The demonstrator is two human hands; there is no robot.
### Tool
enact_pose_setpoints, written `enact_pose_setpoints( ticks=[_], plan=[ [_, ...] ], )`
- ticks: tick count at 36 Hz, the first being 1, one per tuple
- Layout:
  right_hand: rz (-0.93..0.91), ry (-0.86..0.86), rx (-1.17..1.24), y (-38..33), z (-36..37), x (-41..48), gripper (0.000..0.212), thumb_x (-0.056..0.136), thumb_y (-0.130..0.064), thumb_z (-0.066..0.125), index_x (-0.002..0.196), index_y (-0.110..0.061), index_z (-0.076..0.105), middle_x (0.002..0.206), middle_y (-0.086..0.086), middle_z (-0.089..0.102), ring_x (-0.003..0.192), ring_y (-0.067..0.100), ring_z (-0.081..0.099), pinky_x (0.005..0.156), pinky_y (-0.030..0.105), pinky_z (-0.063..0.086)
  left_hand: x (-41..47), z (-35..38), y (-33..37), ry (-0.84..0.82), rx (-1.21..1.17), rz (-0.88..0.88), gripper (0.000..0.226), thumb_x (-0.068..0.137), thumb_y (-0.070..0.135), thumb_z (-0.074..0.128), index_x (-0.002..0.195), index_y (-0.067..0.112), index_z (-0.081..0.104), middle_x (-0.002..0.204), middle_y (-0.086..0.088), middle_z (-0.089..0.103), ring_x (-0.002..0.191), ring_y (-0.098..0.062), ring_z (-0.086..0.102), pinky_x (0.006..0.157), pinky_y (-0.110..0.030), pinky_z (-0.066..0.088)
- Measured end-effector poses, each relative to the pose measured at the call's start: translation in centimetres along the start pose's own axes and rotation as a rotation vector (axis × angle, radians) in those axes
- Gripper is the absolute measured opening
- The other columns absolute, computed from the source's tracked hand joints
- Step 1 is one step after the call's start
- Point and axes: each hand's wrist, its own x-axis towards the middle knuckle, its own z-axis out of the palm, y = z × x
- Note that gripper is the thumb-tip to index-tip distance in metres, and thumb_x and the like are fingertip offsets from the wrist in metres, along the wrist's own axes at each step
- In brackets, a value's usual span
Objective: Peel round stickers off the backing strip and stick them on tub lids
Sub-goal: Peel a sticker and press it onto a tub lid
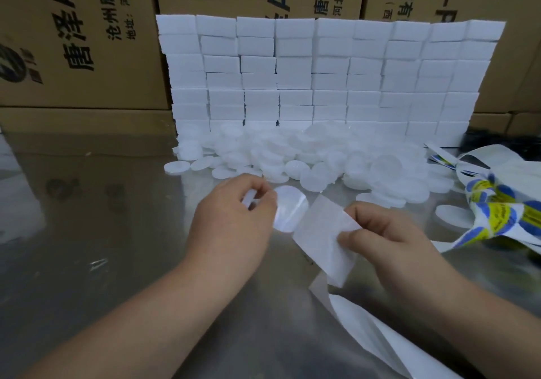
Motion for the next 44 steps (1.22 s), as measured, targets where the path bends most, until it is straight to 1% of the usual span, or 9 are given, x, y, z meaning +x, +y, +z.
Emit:
enact_pose_setpoints(
  ticks=[4,10,13,18,24,29,32,37,44],
  plan=[
    [0.098,0.062,0.029,0.1,0.0,0.1,0.011,0.078,-0.02,0.058,0.067,-0.018,0.057,0.065,0.004,0.057,0.063,0.02,0.054,0.071,0.051,0.051,1.2,-0.1,-0.8,0.154,-0.15,-0.168,0.017,0.085,0.031,0.053,0.07,0.029,0.061,0.064,0.01,0.057,0.048,-0.006,0.046,0.042,-0.018,0.035],
    [-0.015,0.399,-0.15,0.5,-0.1,0.8,0.059,0.076,0.003,0.056,0.105,-0.046,0.041,0.098,-0.016,0.055,0.05,0.003,0.049,0.044,0.01,0.039,0.6,0.2,-0.7,0.077,-0.154,-0.134,0.029,0.077,0.052,0.05,0.071,0.026,0.061,0.061,0.01,0.057,0.053,-0.001,0.047,0.05,-0.014,0.036],
    [-0.106,0.396,-0.256,0.3,-0.3,0.5,0.068,0.075,0.007,0.05,0.094,-0.059,0.047,0.11,-0.027,0.05,0.067,0.003,0.049,0.04,0.007,0.04,-0.1,0.7,-0.7,0.022,-0.067,-0.06,0.032,0.07,0.058,0.046,0.072,0.029,0.06,0.078,0.015,0.06,0.069,0.008,0.051,0.054,-0.008,0.035],
    [-0.099,0.198,-0.234,-0.2,0.2,0.1,0.047,0.075,0.0,0.046,0.062,-0.04,0.068,0.063,-0.015,0.061,0.046,0.001,0.049,0.039,0.009,0.036,0.0,0.5,-0.9,0.045,-0.009,0.026,0.034,0.071,0.061,0.042,0.073,0.03,0.057,0.087,0.013,0.056,0.074,0.006,0.05,0.058,-0.012,0.034],
    [-0.039,0.163,-0.153,-1.1,0.3,0.0,0.028,0.063,-0.026,0.044,0.057,-0.037,0.069,0.059,-0.016,0.064,0.051,0.004,0.053,0.04,0.018,0.04,-0.4,0.6,-0.5,0.033,0.096,0.188,0.051,0.062,0.077,0.037,0.077,0.031,0.055,0.091,0.018,0.051,0.093,0.008,0.046,0.063,-0.004,0.032],
    [0.033,0.152,-0.044,-1.5,0.1,-0.1,0.035,0.062,-0.057,0.048,0.067,-0.032,0.073,0.066,-0.007,0.066,0.064,0.007,0.057,0.055,0.026,0.045,-0.6,0.7,-0.4,0.019,0.144,0.263,0.033,0.066,0.07,0.051,0.072,0.038,0.048,0.089,0.021,0.048,0.084,0.004,0.045,0.071,-0.014,0.038],
    [0.072,0.197,0.042,-1.6,0.3,0.0,0.037,0.068,-0.051,0.049,0.064,-0.023,0.073,0.061,-0.006,0.064,0.061,0.002,0.055,0.062,0.018,0.042,-0.7,0.6,0.0,0.02,0.153,0.302,0.041,0.061,0.079,0.052,0.071,0.04,0.046,0.089,0.021,0.048,0.088,0.004,0.044,0.07,-0.008,0.036],
    [0.138,0.251,0.101,-1.7,0.2,0.1,0.038,0.072,-0.043,0.064,0.063,-0.006,0.065,0.063,-0.014,0.065,0.058,-0.001,0.053,0.065,0.029,0.034,-0.9,0.4,0.5,0.013,0.159,0.353,0.038,0.051,0.071,0.05,0.074,0.041,0.045,0.091,0.019,0.049,0.087,0.003,0.044,0.07,-0.002,0.032],
    [0.133,0.298,0.005,-1.4,0.1,0.5,0.034,0.079,-0.022,0.063,0.045,-0.022,0.061,0.045,-0.008,0.044,0.046,0.008,0.033,0.045,0.02,0.028,-0.7,0.7,0.2,0.003,0.277,0.352,0.037,0.053,0.056,0.064,0.078,0.04,0.042,0.089,0.021,0.042,0.087,0.003,0.039,0.067,-0.004,0.032]
  ],
)
